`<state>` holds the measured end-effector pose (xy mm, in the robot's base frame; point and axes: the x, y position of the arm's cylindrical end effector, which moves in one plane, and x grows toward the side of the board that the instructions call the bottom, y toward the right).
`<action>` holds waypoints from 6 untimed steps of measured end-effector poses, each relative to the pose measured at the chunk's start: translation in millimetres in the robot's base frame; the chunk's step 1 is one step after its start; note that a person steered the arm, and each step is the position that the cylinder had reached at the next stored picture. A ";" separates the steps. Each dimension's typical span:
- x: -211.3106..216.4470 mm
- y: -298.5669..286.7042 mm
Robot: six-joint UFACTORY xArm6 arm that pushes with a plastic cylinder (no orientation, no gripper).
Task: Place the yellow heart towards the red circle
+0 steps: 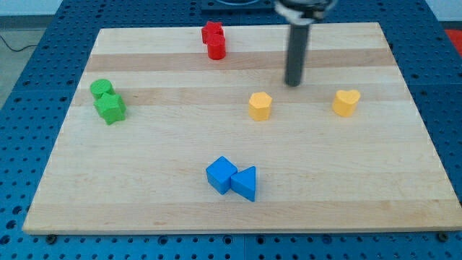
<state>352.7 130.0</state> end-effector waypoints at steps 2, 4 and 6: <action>72.4 138.6; 81.4 92.3; 25.6 1.2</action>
<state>378.4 131.2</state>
